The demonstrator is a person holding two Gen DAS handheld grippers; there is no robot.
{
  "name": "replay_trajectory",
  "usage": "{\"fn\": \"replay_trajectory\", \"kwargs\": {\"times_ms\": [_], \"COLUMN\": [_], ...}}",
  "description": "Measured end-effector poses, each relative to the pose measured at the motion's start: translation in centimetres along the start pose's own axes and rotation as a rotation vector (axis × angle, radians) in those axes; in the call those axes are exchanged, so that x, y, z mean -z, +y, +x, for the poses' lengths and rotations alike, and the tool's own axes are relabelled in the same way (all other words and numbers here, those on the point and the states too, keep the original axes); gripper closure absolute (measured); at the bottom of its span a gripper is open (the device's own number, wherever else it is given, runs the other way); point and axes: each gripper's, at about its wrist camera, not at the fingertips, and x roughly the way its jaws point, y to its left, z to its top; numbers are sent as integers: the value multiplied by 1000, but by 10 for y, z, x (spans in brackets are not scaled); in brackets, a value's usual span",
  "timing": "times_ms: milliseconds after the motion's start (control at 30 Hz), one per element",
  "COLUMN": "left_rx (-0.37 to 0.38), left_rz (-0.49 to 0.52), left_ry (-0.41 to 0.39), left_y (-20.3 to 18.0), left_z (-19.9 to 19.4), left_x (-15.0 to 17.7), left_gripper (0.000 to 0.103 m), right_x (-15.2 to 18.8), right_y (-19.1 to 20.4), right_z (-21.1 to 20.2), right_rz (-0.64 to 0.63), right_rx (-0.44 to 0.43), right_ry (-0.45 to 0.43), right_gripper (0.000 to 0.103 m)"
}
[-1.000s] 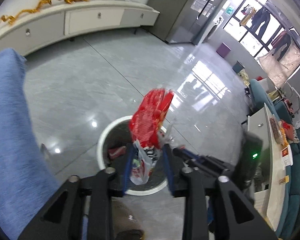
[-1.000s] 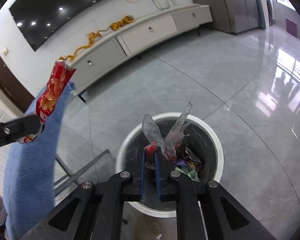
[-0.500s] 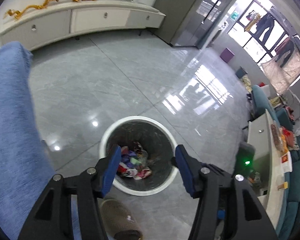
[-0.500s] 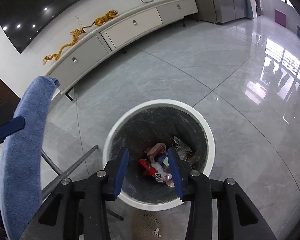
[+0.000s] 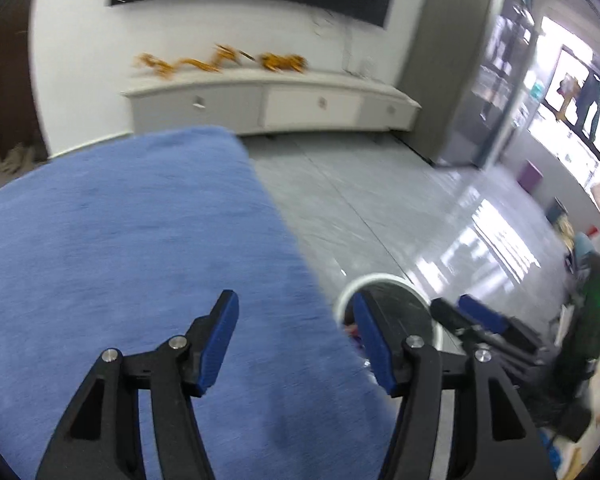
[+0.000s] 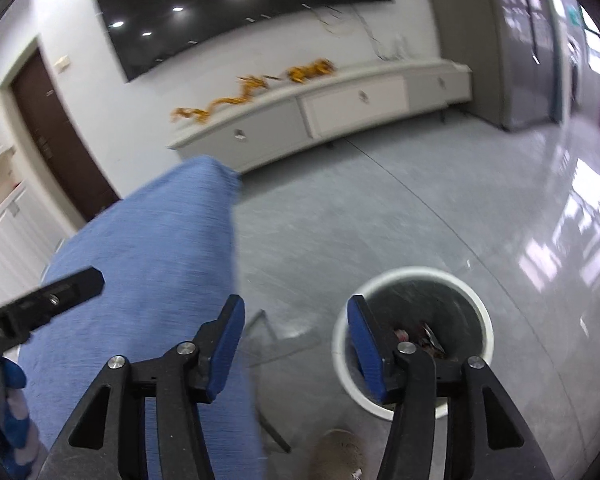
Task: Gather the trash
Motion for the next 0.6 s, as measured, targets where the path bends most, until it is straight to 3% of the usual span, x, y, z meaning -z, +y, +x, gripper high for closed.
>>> {"fn": "replay_trajectory", "kwargs": {"times_ms": [267, 600], "left_rx": [-183, -260], "left_rz": [-15, -40], "left_ry": [-214, -307], "left_y": [52, 66], "left_z": [-92, -136], "left_x": [27, 40], "left_gripper": [30, 27], "right_x": [1, 14], "right_y": [79, 114], "right_z": [-42, -65], "right_rz": [-140, -203], "right_rx": [-15, 24], "right_ry": [-103, -182], "right_gripper": [37, 27]}}
